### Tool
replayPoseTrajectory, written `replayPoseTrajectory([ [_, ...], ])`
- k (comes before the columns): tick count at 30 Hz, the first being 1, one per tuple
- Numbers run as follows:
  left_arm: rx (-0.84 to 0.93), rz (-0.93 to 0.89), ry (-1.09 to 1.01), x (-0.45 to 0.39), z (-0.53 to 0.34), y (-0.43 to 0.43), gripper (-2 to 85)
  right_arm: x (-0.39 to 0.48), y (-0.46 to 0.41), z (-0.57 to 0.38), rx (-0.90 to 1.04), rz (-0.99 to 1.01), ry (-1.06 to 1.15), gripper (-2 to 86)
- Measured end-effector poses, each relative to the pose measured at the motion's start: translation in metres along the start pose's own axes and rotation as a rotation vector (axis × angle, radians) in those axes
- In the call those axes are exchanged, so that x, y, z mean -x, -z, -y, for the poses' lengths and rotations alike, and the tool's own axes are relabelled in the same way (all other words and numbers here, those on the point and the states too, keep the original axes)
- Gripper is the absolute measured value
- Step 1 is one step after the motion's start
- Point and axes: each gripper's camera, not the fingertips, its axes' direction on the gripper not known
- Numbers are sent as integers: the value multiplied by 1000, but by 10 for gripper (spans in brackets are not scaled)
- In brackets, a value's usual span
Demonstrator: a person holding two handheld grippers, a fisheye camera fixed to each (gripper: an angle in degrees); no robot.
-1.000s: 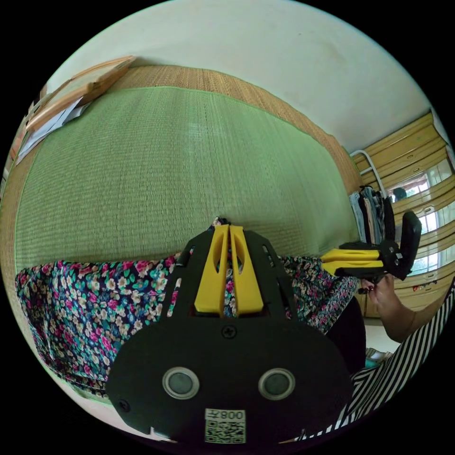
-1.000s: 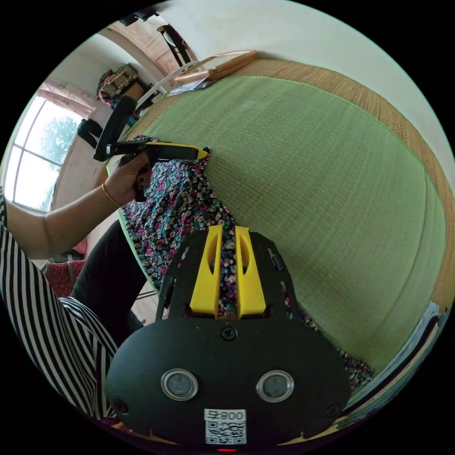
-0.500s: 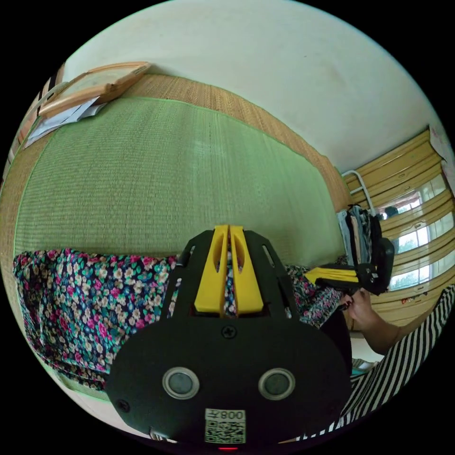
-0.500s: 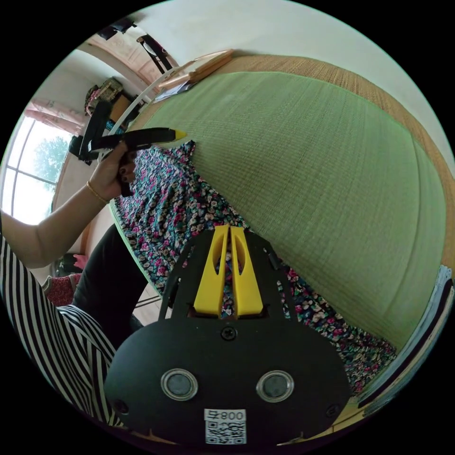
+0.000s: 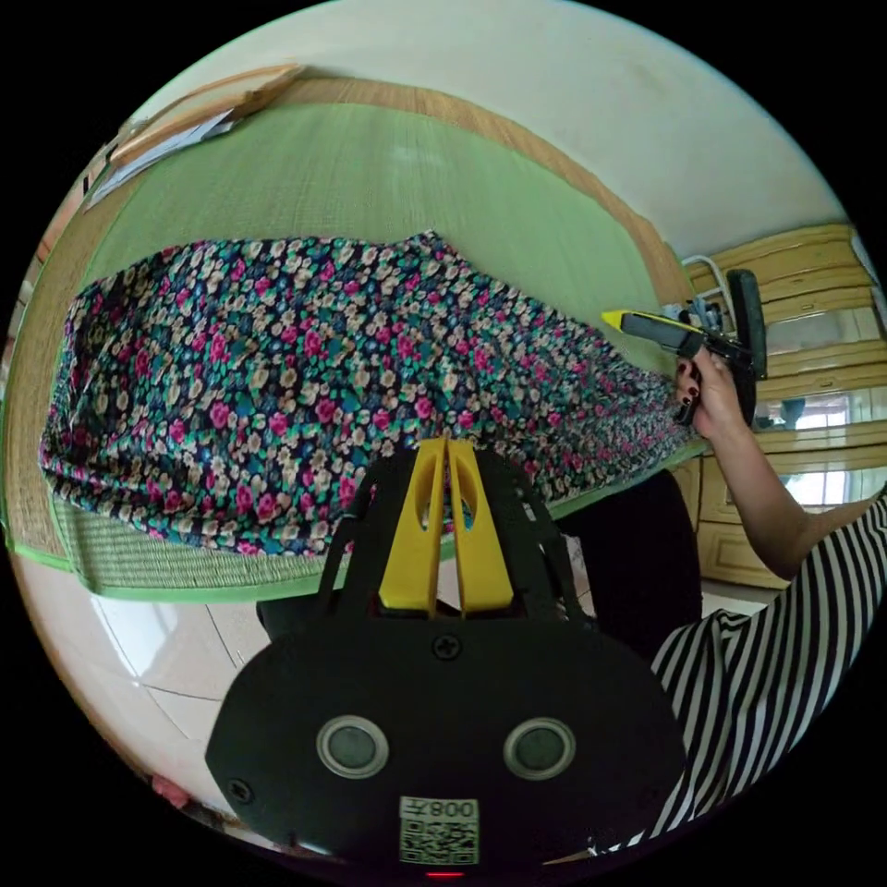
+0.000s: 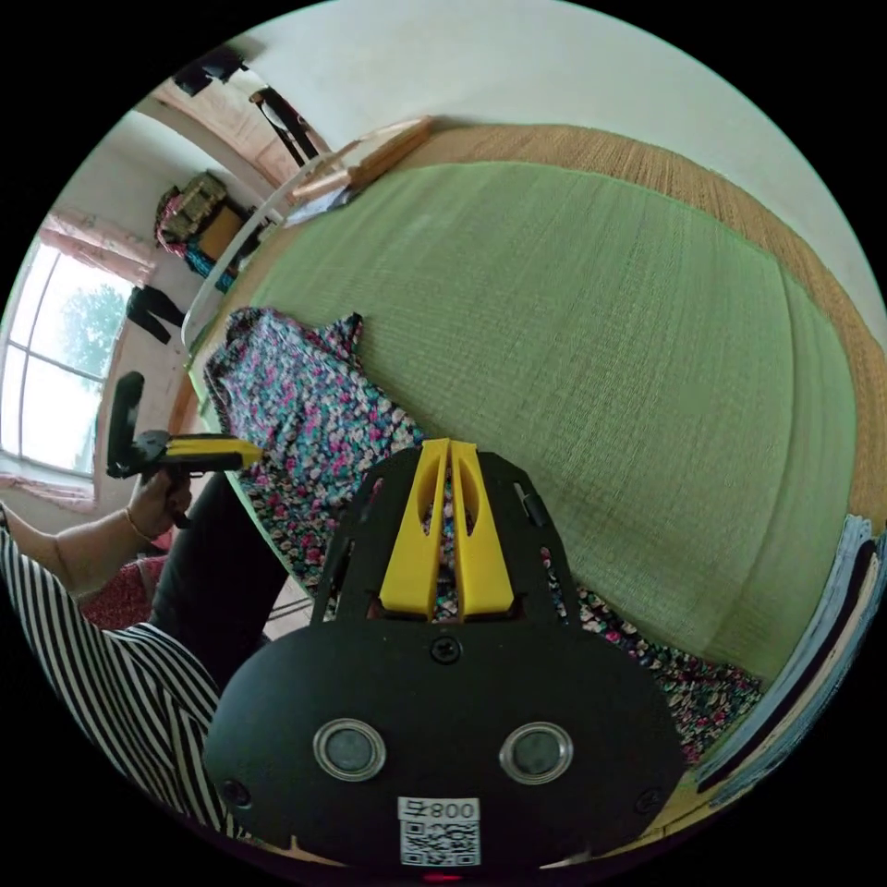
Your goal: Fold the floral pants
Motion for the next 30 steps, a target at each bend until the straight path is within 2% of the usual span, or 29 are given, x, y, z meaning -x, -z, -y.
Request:
replayPoseTrajectory([
  [4, 62, -42, -87, -5, 0, -27, 2, -1, 18, -23, 19, 26, -21, 1],
  [7, 156, 20, -136, 0, -6, -58, 2, -6, 12, -44, 81, -31, -47, 1],
  [10, 142, -10, -114, 13, -11, -67, 2, -18, -7, -57, 156, -93, -82, 1],
  [16, 114, -45, -185, 17, -9, -95, 1, -22, 37, -78, 49, -85, -143, 1],
  [20, 214, -56, -266, 14, -2, -143, 1, -32, 22, -90, 108, -94, -176, 1],
  [25, 241, -7, -290, 29, -6, -176, 1, -45, 38, -81, 37, -70, -216, 1],
  [30, 169, -100, -286, 43, 9, -194, 1, -60, 61, -107, -28, -26, -263, 1],
])
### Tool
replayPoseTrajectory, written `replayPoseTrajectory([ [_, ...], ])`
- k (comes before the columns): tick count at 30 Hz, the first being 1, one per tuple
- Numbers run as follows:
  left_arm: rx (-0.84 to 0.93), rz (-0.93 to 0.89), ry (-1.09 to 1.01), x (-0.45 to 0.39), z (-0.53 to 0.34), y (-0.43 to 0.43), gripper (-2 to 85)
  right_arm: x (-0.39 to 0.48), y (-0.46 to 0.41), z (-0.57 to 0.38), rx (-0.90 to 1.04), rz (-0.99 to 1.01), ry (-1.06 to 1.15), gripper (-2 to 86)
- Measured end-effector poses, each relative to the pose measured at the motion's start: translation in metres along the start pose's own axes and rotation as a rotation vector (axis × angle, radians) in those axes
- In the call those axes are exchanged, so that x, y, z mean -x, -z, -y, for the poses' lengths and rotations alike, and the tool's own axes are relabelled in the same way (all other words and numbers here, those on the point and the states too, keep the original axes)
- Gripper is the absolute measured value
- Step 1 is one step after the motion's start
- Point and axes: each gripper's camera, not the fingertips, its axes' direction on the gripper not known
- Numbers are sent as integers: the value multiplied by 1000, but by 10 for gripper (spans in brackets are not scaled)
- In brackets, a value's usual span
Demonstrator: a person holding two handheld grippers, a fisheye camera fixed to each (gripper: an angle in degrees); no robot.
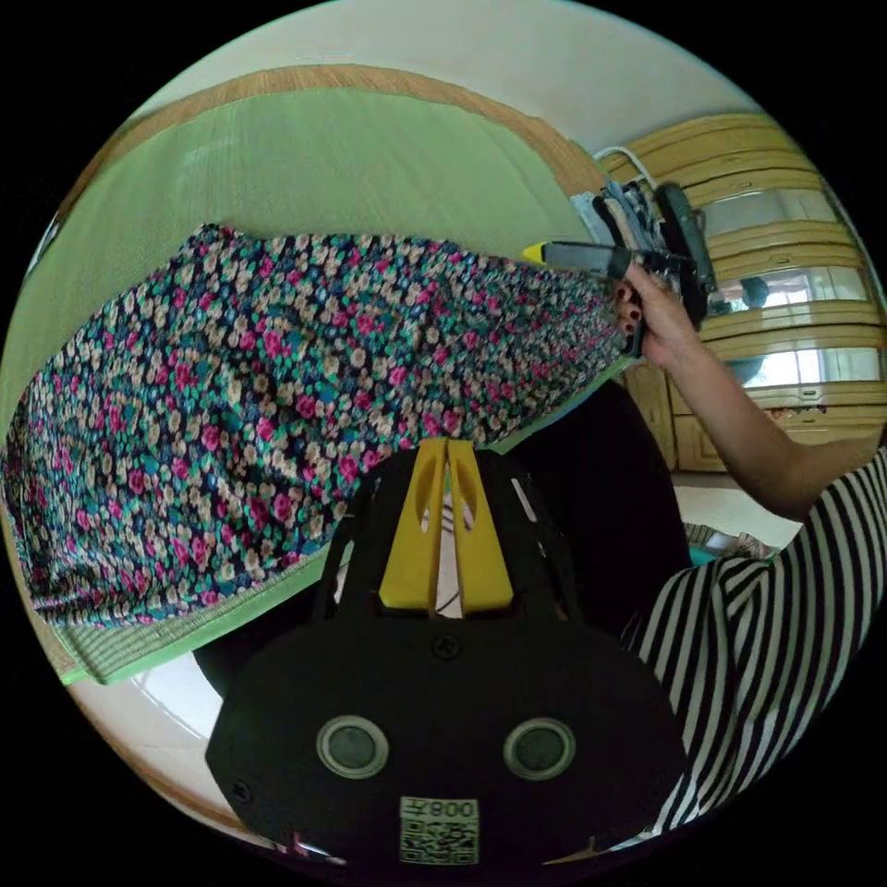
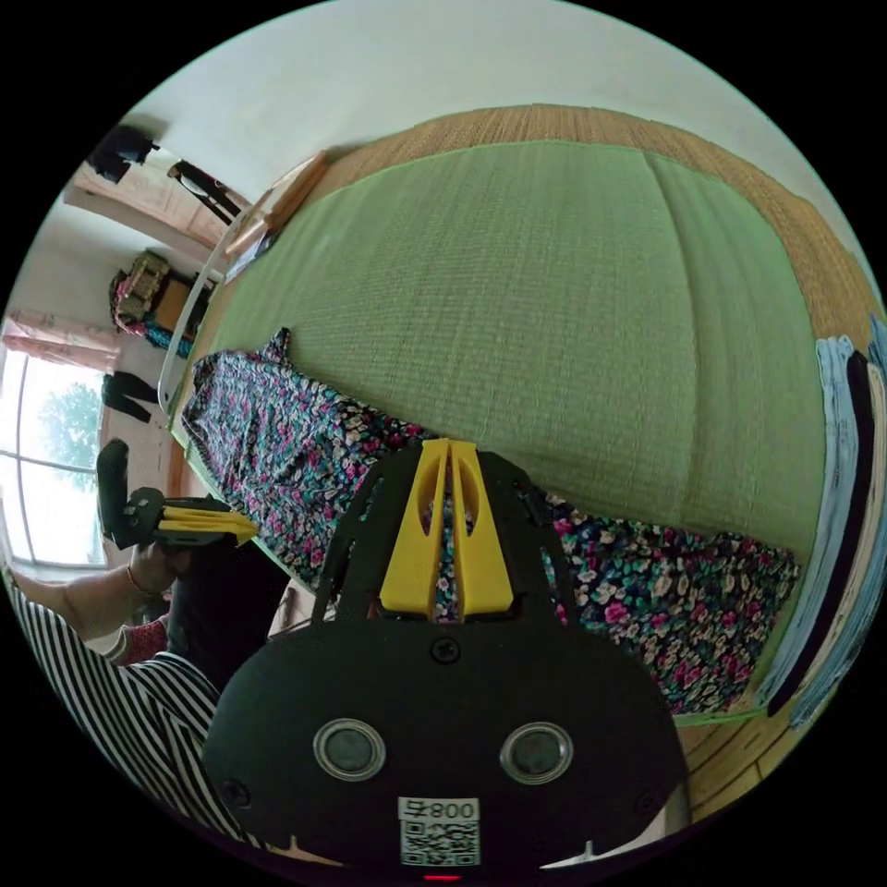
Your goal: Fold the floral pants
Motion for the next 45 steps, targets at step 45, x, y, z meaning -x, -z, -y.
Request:
replayPoseTrajectory([
  [45, 11, 127, -263, 172, 163, -399, 1, -46, 61, -144, 40, 108, -64, 0],
])
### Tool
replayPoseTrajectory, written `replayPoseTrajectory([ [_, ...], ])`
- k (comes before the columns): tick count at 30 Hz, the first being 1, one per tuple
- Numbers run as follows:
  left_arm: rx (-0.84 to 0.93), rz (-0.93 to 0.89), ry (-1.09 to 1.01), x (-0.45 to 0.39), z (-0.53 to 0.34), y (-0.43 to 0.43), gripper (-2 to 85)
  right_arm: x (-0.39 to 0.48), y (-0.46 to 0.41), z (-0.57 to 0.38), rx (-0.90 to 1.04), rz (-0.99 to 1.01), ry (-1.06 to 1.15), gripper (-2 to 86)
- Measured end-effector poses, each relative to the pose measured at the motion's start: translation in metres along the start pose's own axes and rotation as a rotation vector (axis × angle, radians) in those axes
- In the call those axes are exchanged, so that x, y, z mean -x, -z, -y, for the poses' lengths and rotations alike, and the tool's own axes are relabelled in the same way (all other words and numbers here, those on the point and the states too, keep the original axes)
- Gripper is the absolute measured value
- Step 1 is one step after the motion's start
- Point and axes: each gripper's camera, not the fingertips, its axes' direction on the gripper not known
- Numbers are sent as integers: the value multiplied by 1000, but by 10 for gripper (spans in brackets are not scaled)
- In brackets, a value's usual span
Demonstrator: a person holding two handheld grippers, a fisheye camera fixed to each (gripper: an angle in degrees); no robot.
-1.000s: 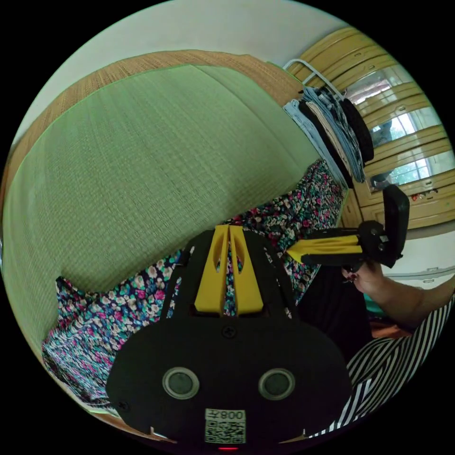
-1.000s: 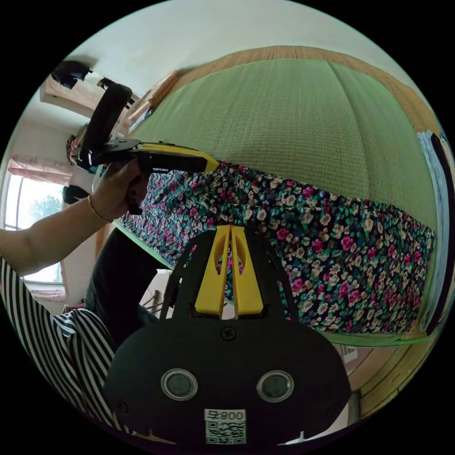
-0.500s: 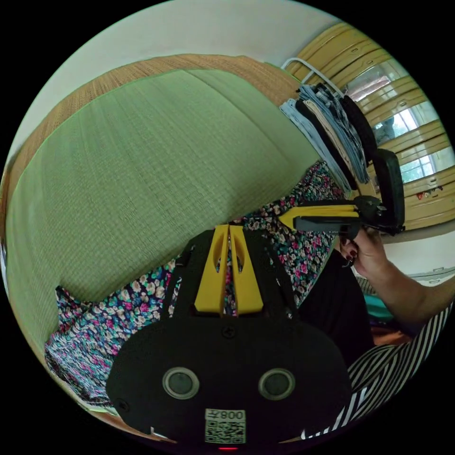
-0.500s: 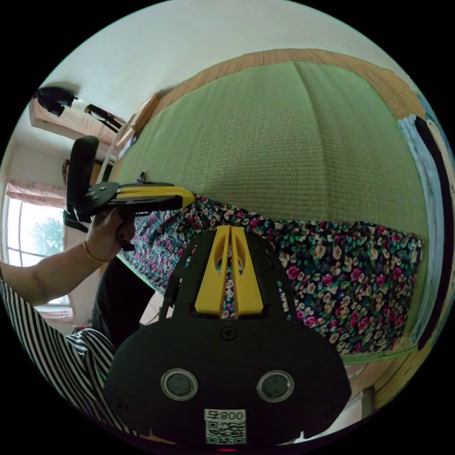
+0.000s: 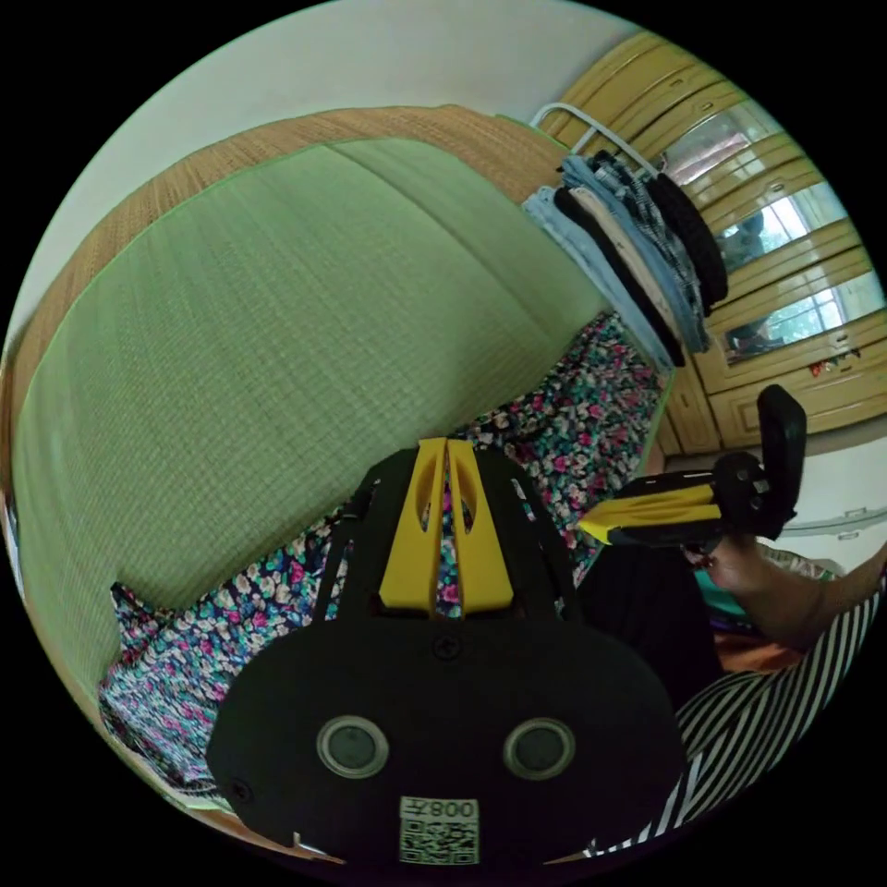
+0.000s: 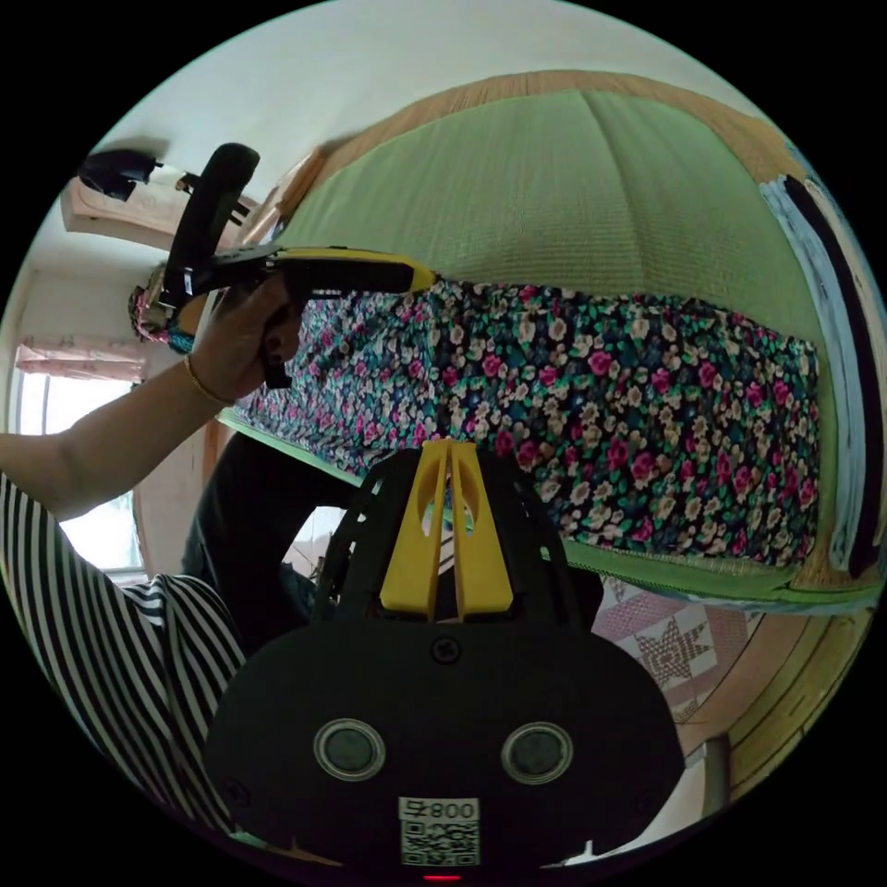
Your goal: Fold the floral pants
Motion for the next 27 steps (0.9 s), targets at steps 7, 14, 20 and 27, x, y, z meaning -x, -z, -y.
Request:
replayPoseTrajectory([
  [7, 93, 20, -96, 5, 15, -84, 1, -36, 21, -20, -111, -37, -148, 1],
  [14, 24, 31, -5, 37, 21, -125, 1, -55, 18, -44, -129, 53, -229, 0],
  [20, 75, -20, -155, 8, 34, -188, 0, -61, 37, -55, -241, 54, -257, 0],
  [27, 29, 60, -87, 26, 45, -231, 1, -78, 25, -72, -226, 69, -309, 0],
])
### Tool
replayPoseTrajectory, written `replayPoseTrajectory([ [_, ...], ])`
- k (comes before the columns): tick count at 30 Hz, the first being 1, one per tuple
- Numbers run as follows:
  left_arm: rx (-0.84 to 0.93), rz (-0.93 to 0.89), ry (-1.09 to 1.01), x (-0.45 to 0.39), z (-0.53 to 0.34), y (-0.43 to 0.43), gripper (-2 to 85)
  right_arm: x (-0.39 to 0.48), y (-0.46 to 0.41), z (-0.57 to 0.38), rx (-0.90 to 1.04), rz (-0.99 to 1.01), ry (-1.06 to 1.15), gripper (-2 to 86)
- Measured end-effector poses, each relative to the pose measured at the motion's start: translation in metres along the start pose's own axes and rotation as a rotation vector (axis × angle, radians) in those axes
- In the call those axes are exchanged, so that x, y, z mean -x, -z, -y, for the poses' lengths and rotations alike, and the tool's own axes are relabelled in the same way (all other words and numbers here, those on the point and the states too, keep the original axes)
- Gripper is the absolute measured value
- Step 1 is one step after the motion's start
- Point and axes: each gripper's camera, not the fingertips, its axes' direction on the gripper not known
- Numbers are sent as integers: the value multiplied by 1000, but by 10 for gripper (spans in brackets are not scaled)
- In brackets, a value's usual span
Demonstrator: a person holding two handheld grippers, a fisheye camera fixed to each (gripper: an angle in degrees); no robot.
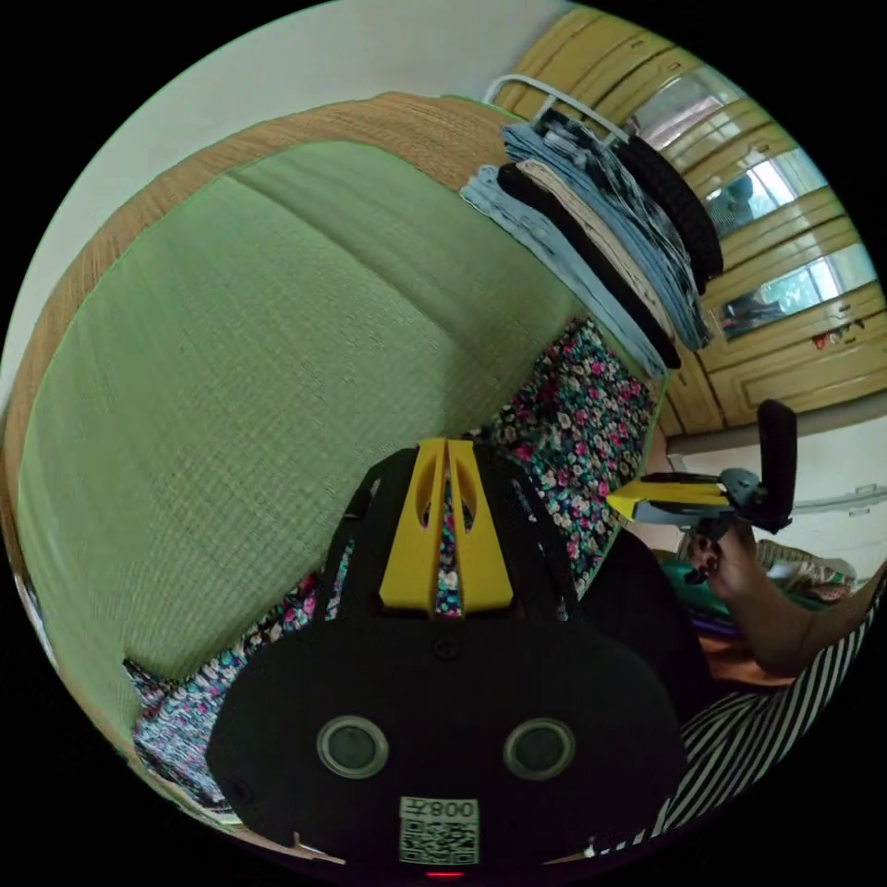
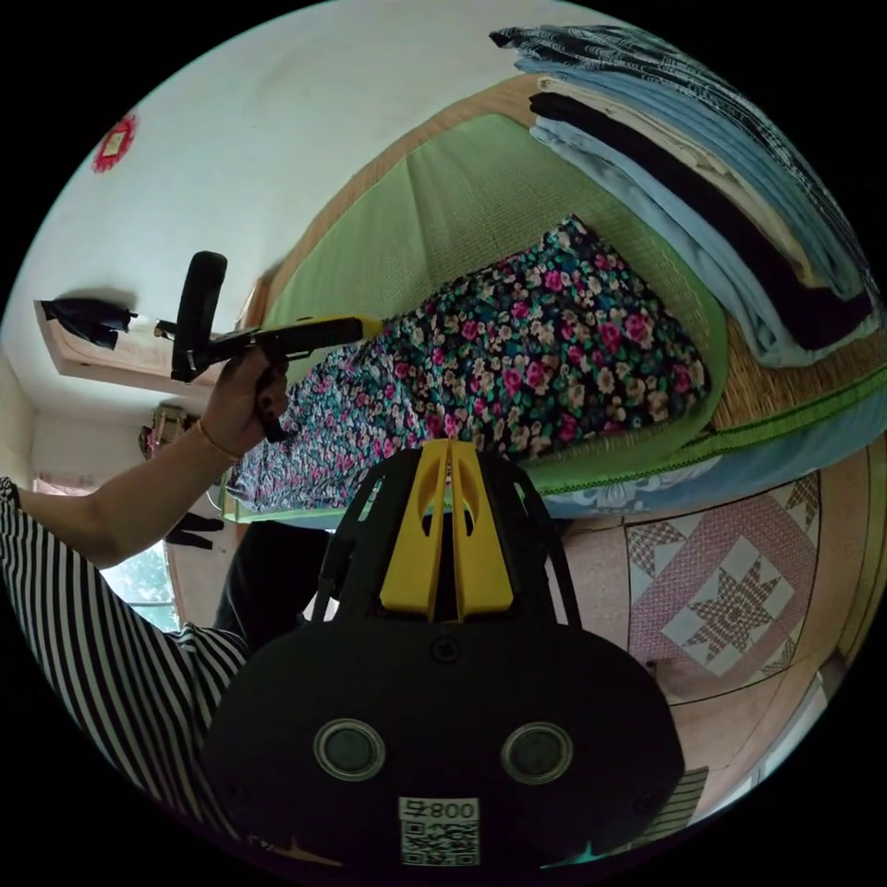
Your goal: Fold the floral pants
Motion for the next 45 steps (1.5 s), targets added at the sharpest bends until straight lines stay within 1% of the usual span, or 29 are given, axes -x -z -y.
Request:
replayPoseTrajectory([
  [2, -10, -105, -58, -10, 6, -14, 1, 3, 2, -2, -20, -14, 11, 0],
  [4, 24, -108, -127, -24, 14, -33, 1, 4, 10, -1, -70, -15, 17, 0],
  [7, 106, -37, -191, -36, 29, -70, 0, -4, 7, 2, -66, -46, -2, 1],
  [8, 73, -28, -159, -32, 33, -74, 0, -6, 3, 2, -51, -59, -9, 1],
  [11, 47, -28, -77, -19, 40, -84, 0, -18, -3, -9, -72, 22, -44, 0],
  [13, 35, -40, -95, -22, 43, -89, 0, -21, -3, -16, -97, 52, -71, 0],
  [15, 23, -63, -133, -31, 46, -96, 0, -18, -4, -17, -111, 23, -65, 1],
  [17, 68, -98, -183, -43, 52, -117, 0, -17, -5, -18, -139, -6, -63, 1],
  [19, 95, -55, -209, -47, 56, -132, 1, -25, -15, -20, -128, 47, -82, 2],
  [21, 70, -37, -160, -42, 61, -135, 2, -28, -18, -23, -128, 69, -91, 3],
  [23, 44, -65, -123, -39, 67, -135, 5, -29, -20, -27, -132, 72, -105, 5],
  [26, 29, -134, -181, -51, 76, -135, 15, -29, -11, -34, -204, 32, -115, 15],
  [28, 45, -169, -230, -63, 85, -140, 28, -33, 0, -36, -269, -41, -132, 35],
  [31, 83, -224, -310, -85, 104, -152, 72, -38, 5, -33, -299, -143, -142, 75],
  [35, 146, -193, -404, -117, 132, -172, 86, -44, -3, -27, -292, -188, -148, 91],
  [37, 193, -176, -421, -127, 141, -182, 83, -46, -17, -24, -253, -180, -145, 91],
  [39, 186, -149, -418, -132, 145, -185, 68, -44, -24, -24, -248, -212, -147, 84],
  [42, 220, -198, -421, -141, 151, -186, 41, -43, -33, -24, -231, -242, -151, 64],
  [45, 226, -201, -412, -154, 155, -180, 29, -47, -40, -26, -215, -216, -150, 43],
])
